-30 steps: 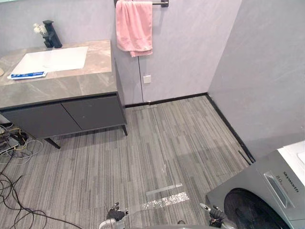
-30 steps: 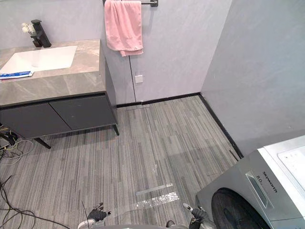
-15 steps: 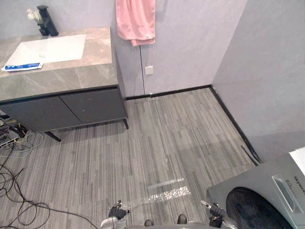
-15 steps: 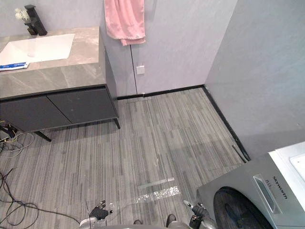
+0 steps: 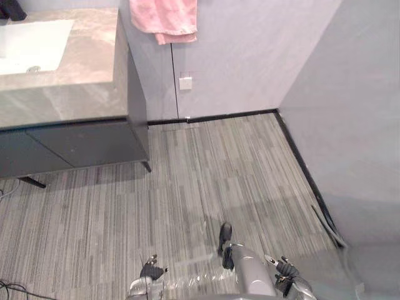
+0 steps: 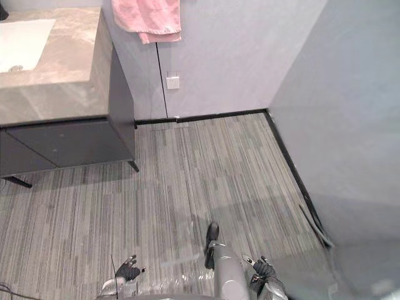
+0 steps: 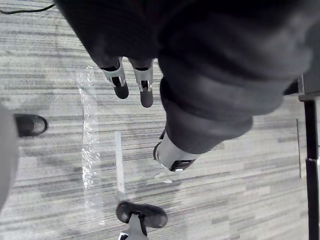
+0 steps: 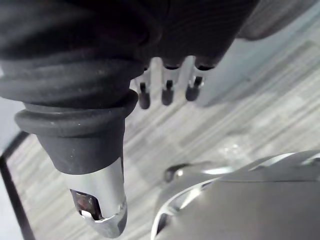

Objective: Organize washtable

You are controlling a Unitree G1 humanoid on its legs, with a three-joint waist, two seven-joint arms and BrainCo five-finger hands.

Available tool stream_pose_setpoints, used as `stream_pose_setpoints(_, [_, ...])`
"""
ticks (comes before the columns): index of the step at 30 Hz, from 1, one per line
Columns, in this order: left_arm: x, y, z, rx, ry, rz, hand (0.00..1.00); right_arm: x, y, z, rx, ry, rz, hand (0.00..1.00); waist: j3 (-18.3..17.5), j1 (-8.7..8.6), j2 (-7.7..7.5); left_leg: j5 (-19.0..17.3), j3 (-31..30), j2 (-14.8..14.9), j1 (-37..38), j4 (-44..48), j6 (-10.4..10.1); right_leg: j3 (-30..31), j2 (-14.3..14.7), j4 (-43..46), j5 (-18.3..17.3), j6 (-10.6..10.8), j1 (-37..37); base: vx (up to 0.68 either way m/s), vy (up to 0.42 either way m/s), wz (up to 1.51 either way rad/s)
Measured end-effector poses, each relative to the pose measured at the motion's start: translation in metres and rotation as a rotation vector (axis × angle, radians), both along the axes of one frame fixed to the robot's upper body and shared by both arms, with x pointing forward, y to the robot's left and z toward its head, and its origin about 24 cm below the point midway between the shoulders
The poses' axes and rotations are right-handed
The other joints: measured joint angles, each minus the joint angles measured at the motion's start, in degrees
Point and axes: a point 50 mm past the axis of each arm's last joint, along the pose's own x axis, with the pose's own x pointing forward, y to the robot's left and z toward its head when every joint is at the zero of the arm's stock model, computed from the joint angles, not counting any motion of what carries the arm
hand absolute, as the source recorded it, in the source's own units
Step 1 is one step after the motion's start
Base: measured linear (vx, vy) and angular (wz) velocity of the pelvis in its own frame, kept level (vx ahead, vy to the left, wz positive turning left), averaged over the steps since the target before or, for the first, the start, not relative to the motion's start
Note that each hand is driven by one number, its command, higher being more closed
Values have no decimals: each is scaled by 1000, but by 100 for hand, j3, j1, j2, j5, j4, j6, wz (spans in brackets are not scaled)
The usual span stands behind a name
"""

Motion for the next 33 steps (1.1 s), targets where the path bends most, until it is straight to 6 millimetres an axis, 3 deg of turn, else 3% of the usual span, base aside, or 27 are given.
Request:
stream_pose_setpoints(1, [-1, 0, 0, -2, 2, 8, 0, 0, 5, -1, 7, 11, 26, 0, 31, 67, 22, 21, 36, 159, -281, 1011, -6, 81, 180, -244, -105, -85, 541, 761, -327, -29])
stream_pose_setpoints(2, [0, 2, 1, -1, -6, 18, 0, -1, 8, -2, 12, 19, 36, 0, 42, 82, 19, -30, 90, 238, -415, 1460, -17, 122, 271, -398, -124, -110, 863, 728, -308, -22])
stream_pose_setpoints(3, [3, 3, 2, -1, -22, 27, 0, -1, 10, -3, 10, 26, 59, 0, 68, 114, -23, -306, 214, 311, -673, 2060, 43, 229, 389, -680, -156, -156, 1440, 503, -238, -16])
stream_pose_setpoints(5, [12, 4, 6, 2, -69, 36, 0, 6, 9, -1, 2, 15, 71, 0, 131, 190, -131, -748, 507, 265, -1142, 2362, 180, 517, 433, -1078, -159, -156, 2149, 647, -264, -27])
stream_pose_setpoints(7, [21, 7, 12, 3, -121, 55, 0, 17, 5, 4, -12, -13, 78, 0, 168, 327, -191, -1061, 613, 23, -1860, 1834, 186, 787, 404, -1405, -314, 6, 2673, 507, -92, -53])
stream_pose_setpoints(9, [26, 8, 15, 4, -149, 65, 0, 29, 1, 10, -25, -46, 80, 0, 222, 403, -205, -1074, 582, -336, -2303, 584, 221, 885, 306, -1569, -607, 98, 3014, 469, 26, -39])
stream_pose_setpoints(10, [27, 7, 15, 2, -152, 65, 0, 31, -2, 12, -31, -59, 74, 0, 235, 399, -190, -1018, 473, -532, -2436, -298, 220, 893, 257, -1596, -741, 151, 3149, 447, 133, -14])
stream_pose_setpoints(11, [25, 6, 14, -2, -145, 66, 0, 32, -7, 13, -41, -67, 65, 0, 233, 407, -119, -703, 326, -784, -2425, -1698, 197, 935, 195, -1613, -924, 228, 3306, 521, 203, -27])
stream_pose_setpoints(12, [21, 6, 13, -3, -137, 73, 0, 33, -8, 14, -42, -70, 60, 0, 196, 465, -7, -209, 232, -821, -2461, -2510, 196, 1086, 204, -1602, -1129, 321, 3445, 435, 203, -39])
stream_pose_setpoints(13, [21, 8, 13, 1, -136, 75, 0, 33, -9, 14, -48, -69, 64, 0, 180, 539, 9, 86, 210, -822, -2454, -2518, 230, 1164, 173, -1586, -1216, 366, 3505, 364, 190, -54])
stream_pose_setpoints(14, [14, 13, 12, 13, -121, 83, 0, 34, -3, 14, -42, -69, 89, 0, 145, 627, -50, 497, 240, -929, -2399, -2499, 442, 1274, 43, -1516, -1381, 466, 3552, 399, 196, -55])
stream_pose_setpoints(15, [13, 19, 12, 27, -119, 90, 0, 34, 3, 13, -29, -73, 103, 0, 83, 689, -166, 627, 287, -1082, -2380, -2410, 604, 1385, -189, -1251, -1540, 619, 3478, 665, 261, -66])
stream_pose_setpoints(16, [8, 23, 12, 34, -107, 105, 0, 36, 9, 13, -14, -81, 112, 0, 72, 736, -238, 552, 425, -1130, -2366, -2193, 923, 1514, -339, -587, -1604, 736, 3169, 675, 250, -56])
stream_pose_setpoints(17, [3, 24, 10, 34, -93, 120, 0, 36, 12, 12, -9, -83, 115, 0, 68, 734, -249, 450, 507, -1126, -2294, -2127, 977, 1601, -405, -83, -1619, 761, 2972, 687, 250, -61])
stream_pose_setpoints(18, [-9, 27, 6, 35, -53, 142, 0, 33, 17, 10, 4, -75, 112, 0, 69, 713, -303, 210, 684, -1176, -1988, -2143, 1052, 1745, -544, 1238, -1540, 927, 2501, 540, 216, -42])
stream_pose_setpoints(19, [-18, 30, 4, 40, -19, 146, 0, 25, 19, 7, 20, -61, 98, 0, 86, 647, -362, -22, 708, -1322, -1572, -2217, 1147, 1710, -782, 2675, -1273, 1280, 2040, 531, 211, -28])
stream_pose_setpoints(21, [-20, 30, 3, 41, -11, 143, 0, 8, 19, 1, 44, -38, 76, 0, 96, 567, -410, -163, 667, -1494, -894, -2439, 1260, 1583, -1033, 3720, -1320, 1247, 1735, 508, 161, 15])
stream_pose_setpoints(23, [-21, 32, 4, 46, -16, 149, 0, -4, 20, -1, 54, -25, 69, 0, 98, 526, -367, -202, 640, -1447, -171, -2966, 1260, 924, -1368, 3590, -1487, 1068, 1540, 489, 110, 12])
stream_pose_setpoints(24, [-18, 33, 5, 47, -34, 157, 0, -2, 19, 0, 47, -40, 70, 0, 84, 496, -357, -237, 588, -1377, 18, -3093, 1211, 684, -1420, 3247, -1590, 1090, 1403, 336, 30, 13])
stream_pose_setpoints(25, [-14, 33, 7, 45, -55, 168, 0, -1, 19, 1, 44, -51, 70, 0, 86, 451, -343, -288, 518, -1296, 83, -3160, 1146, 548, -1390, 2811, -1621, 1106, 1265, 312, -32, 28])
stream_pose_setpoints(27, [-5, 35, 12, 47, -106, 189, 0, -2, 21, 1, 48, -50, 68, 0, 72, 376, -361, -413, 374, -1065, 171, -3206, 990, 608, -1072, 1118, -1544, 1284, 1074, 304, -123, 30])
stream_pose_setpoints(29, [4, 37, 17, 59, -144, 197, 0, -8, 22, -1, 52, -38, 62, 0, 2, 359, -480, -541, 252, -977, 224, -3198, 790, 930, -808, -451, -856, 1263, 1044, 260, -190, 29])
stream_pose_setpoints(30, [5, 38, 18, 64, -152, 194, 0, -12, 22, -2, 52, -28, 58, 0, -25, 358, -540, -599, 207, -1010, 210, -3188, 710, 1046, -807, -695, -590, 1281, 1039, 268, -282, 58])
stream_pose_setpoints(31, [10, 38, 20, 65, -175, 186, 0, -21, 21, -5, 53, -4, 50, 0, -76, 333, -631, -719, 43, -1062, 222, -3121, 601, 1221, -832, -668, 43, 1218, 1060, 281, -323, 71])
stream_pose_setpoints(32, [20, 29, 24, 46, -212, 174, 0, -25, 16, -5, 47, 6, 27, 0, -152, 317, -569, -776, -103, -984, 289, -3113, 516, 1136, -778, -464, 153, 1052, 1073, 279, -305, 68])
stream_pose_setpoints(33, [24, 23, 27, 33, -248, 175, 0, -22, 11, -4, 34, -2, 21, 0, -226, 328, -404, -811, -131, -837, 265, -3119, 453, 1028, -671, -467, 29, 985, 1093, 348, -310, 49])
